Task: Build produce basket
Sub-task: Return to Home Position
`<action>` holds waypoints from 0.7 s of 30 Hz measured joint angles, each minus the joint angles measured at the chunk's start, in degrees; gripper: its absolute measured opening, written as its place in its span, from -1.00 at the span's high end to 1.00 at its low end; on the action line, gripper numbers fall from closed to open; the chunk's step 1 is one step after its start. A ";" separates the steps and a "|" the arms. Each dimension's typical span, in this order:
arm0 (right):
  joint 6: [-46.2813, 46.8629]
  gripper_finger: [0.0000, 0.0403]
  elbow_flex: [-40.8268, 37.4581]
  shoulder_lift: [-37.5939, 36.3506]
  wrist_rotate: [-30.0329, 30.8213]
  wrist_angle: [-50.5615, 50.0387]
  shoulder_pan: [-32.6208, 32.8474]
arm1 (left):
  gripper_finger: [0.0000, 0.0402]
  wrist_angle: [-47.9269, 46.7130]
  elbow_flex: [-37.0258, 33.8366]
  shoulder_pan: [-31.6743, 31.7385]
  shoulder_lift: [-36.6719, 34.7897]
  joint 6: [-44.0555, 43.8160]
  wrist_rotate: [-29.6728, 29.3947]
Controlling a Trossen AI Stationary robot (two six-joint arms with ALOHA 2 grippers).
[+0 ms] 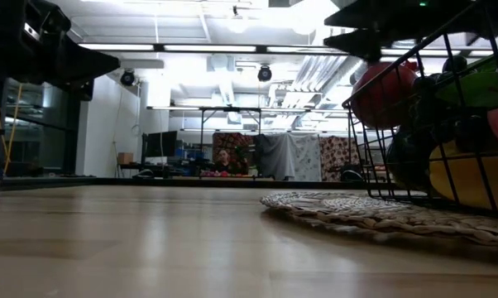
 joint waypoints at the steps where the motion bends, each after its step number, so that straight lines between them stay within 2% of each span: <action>1: 0.09 0.05 -1.35 -2.25 0.00 0.00 0.02 | 1.00 0.03 0.00 0.00 -0.01 0.00 -0.01; 6: 0.21 0.77 -8.72 -14.49 -0.98 0.39 0.45 | 1.00 0.03 0.00 0.00 0.00 0.00 -0.09; 8: -0.29 0.94 -11.53 -18.63 -2.16 2.22 0.90 | 1.00 0.01 0.00 0.00 0.00 0.00 -0.09; 13: -2.03 0.86 -16.30 -26.86 -6.14 2.60 2.50 | 0.99 0.05 0.00 0.00 0.00 -0.02 -0.17; 18: -3.22 0.98 -18.06 -32.98 -7.23 -0.09 3.43 | 0.98 0.03 0.00 0.00 0.00 -0.02 -0.17; 21: -2.98 0.96 -18.51 -36.43 -7.30 -2.70 3.52 | 0.99 0.03 0.00 0.00 0.00 -0.01 -0.20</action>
